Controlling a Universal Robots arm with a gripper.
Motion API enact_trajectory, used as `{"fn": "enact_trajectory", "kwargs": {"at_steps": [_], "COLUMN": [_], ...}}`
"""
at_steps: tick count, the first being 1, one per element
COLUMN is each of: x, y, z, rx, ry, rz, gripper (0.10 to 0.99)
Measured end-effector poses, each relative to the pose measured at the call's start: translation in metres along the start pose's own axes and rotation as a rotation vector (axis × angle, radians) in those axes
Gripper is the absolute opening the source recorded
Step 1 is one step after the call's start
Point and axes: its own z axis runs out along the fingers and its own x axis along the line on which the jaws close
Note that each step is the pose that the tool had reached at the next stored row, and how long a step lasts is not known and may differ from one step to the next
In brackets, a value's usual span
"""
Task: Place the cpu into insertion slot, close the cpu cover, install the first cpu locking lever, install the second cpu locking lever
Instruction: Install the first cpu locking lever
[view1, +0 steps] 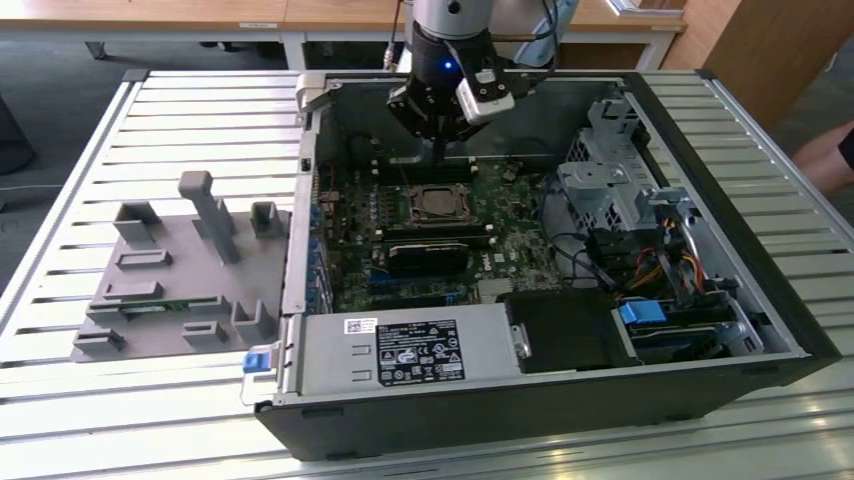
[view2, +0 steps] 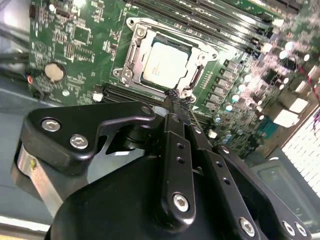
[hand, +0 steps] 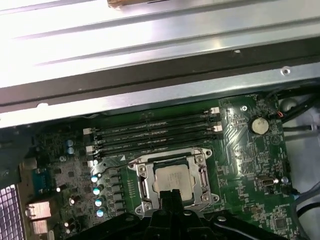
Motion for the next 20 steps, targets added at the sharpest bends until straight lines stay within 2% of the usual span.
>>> {"fn": "enact_trajectory", "kwargs": {"at_steps": [14,20], "x": [0.0000,0.0006], "y": [0.0000,-0.0001], "z": [0.0006,0.0008], "rx": [0.000,0.000], "ry": [0.0066,0.0078], "rz": [-0.240,-0.298], "gripper": [0.106,0.106]}}
